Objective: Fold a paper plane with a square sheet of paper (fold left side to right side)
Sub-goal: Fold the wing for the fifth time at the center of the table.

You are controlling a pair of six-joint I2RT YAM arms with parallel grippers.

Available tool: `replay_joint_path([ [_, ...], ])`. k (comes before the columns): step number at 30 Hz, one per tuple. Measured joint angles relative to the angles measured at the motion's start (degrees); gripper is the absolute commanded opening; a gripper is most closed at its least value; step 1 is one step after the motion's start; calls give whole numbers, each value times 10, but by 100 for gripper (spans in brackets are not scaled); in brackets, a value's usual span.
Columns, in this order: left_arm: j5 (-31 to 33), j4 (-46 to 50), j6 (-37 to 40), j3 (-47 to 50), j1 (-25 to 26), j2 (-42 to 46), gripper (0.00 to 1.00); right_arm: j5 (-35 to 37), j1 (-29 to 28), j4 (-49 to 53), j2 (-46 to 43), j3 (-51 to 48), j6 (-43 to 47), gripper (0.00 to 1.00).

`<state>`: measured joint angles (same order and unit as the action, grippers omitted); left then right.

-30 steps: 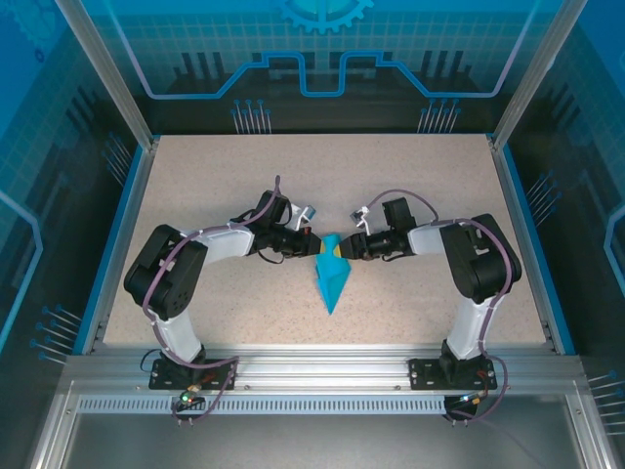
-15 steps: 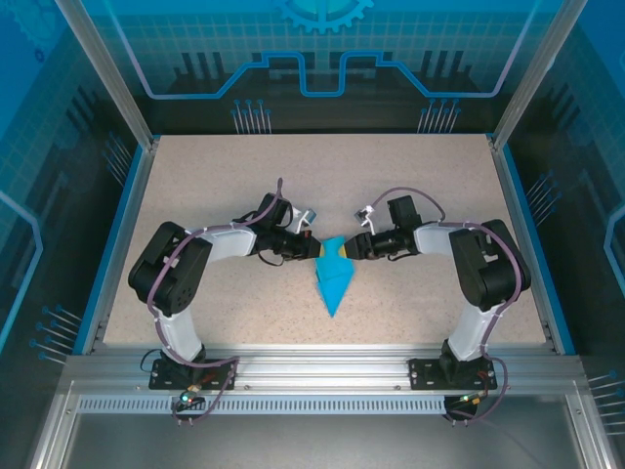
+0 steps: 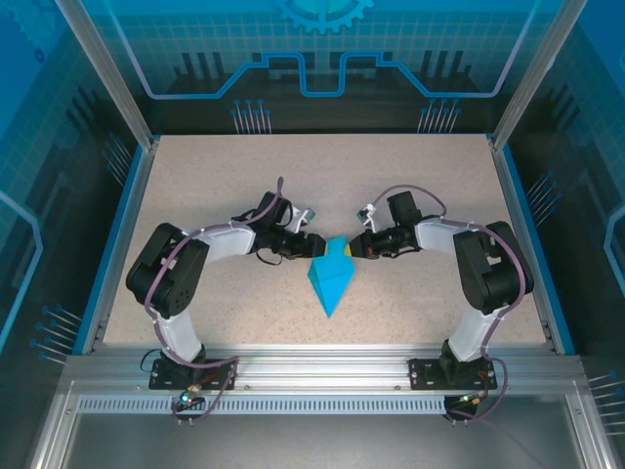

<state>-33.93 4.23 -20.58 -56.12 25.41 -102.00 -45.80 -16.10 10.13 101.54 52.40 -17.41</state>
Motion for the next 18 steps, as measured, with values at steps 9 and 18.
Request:
replay_joint_path([
  [9,127,89,41,0,21,139,68,69,-35,48,-30,9,-93,0],
  [18,269,180,55,1,194,196,70,143,-87,77,-39,37,-213,0],
])
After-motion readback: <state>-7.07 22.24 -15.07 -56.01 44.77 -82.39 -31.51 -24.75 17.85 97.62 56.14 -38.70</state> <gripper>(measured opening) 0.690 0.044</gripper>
